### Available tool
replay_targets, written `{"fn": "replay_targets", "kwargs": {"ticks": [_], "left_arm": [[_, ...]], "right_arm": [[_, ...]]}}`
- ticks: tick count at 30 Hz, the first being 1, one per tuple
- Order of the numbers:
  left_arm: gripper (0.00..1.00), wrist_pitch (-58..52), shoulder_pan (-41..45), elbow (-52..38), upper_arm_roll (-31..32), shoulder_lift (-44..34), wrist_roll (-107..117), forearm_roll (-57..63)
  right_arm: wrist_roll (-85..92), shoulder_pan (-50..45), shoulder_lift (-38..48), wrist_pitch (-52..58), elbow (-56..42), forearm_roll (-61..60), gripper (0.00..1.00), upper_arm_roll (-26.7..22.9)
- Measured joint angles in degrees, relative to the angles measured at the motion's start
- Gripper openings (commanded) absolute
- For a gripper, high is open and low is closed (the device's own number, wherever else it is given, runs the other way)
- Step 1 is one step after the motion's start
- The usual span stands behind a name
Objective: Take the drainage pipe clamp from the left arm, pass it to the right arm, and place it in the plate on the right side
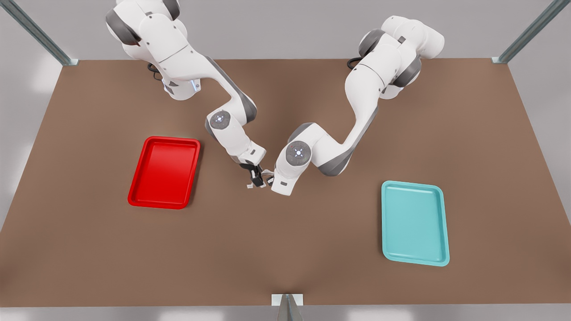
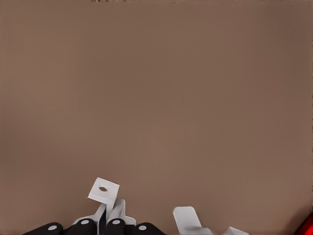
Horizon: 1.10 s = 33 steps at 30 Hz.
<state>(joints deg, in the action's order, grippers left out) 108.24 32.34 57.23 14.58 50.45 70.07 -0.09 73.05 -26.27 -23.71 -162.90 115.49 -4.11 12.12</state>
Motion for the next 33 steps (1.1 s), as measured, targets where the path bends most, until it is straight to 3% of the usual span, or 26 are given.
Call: {"fn": "replay_targets", "kwargs": {"ticks": [1,2,3,10,16,20,21,22,24,29,33], "left_arm": [[0.21,0.03,0.0,-0.06,0.0,0.01,0.14,0.0],[0.92,0.07,0.0,-0.13,0.0,0.01,0.26,-0.02],[1.0,0.24,0.0,-0.18,0.0,0.01,0.35,-0.05],[1.0,-0.37,-2.42,-0.26,0.33,-2.08,0.55,-1.16],[1.0,-18.33,-20.49,-3.34,1.69,-12.01,-5.1,1.12],[1.0,-29.13,-27.72,-3.17,1.71,-16.04,-13.96,7.41],[1.0,-30.39,-28.29,1.32,1.67,-19.49,-16.7,9.06],[1.0,-30.55,-28.49,8.43,1.44,-24.56,-19.5,9.77],[1.0,-32.37,-26.85,13.36,0.01,-28.54,-24.6,9.26],[1.0,-36.63,-26.23,14.39,-0.34,-29.63,-34.68,6.54],[1.0,-38.31,-26.59,14.42,-0.45,-29.47,-40.91,5.69]], "right_arm": [[0.24,0.0,-0.11,-0.07,-0.27,0.0,0.28,0.0],[0.46,0.0,-0.37,-0.13,-0.56,0.0,0.21,0.0],[0.67,0.0,-0.57,-0.18,-0.79,-0.01,0.21,0.0],[1.46,0.19,0.09,0.0,-1.15,-0.16,0.21,0.02],[1.47,3.19,-0.49,0.01,-1.78,0.45,0.21,-0.62],[1.47,12.39,-0.03,2.3,-1.77,1.88,0.21,-0.77],[1.47,14.9,0.95,3.37,-1.42,2.35,0.21,-0.78],[1.46,17.36,2.72,4.43,-0.08,2.97,0.21,-0.79],[1.42,22.89,6.68,6.59,4.8,3.85,0.21,-0.79],[1.07,31.64,16.58,9.94,20.08,4.64,0.21,-0.79],[0.53,34.49,17.95,11.06,25.5,4.25,0.21,-0.79]]}}
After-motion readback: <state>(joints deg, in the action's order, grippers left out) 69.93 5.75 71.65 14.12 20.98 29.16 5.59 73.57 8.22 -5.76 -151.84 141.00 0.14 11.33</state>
